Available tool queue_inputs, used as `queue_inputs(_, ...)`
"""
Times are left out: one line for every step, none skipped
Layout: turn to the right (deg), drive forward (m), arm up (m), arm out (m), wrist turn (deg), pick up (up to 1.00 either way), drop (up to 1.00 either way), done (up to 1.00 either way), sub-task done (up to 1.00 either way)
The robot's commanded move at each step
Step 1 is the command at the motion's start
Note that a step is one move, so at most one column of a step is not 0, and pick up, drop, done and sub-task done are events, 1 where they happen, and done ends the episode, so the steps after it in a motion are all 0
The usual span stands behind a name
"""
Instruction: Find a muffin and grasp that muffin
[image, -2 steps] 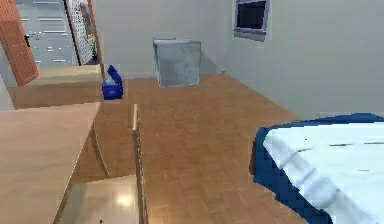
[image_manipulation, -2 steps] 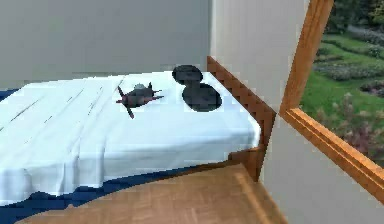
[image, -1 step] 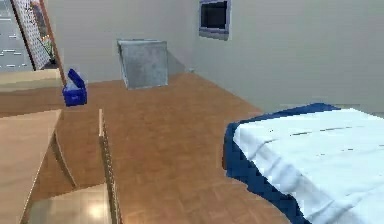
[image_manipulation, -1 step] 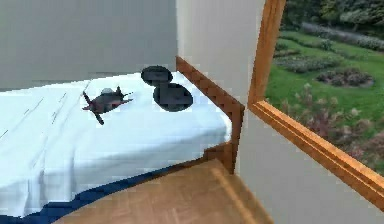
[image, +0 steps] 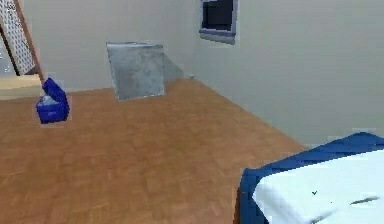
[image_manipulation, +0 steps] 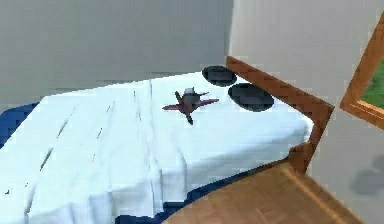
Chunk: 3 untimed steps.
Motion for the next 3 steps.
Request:
queue_inputs(-18.0,0.0,0.0,0.0,0.0,0.0,0.0,0.0,0.0)
queue_inputs(-3.0,0.0,0.0,0.0,0.0,0.0,0.0,0.0,0.0)
queue_inputs(30.0,0.0,0.0,0.0,0.0,0.0,0.0,0.0,0.0)
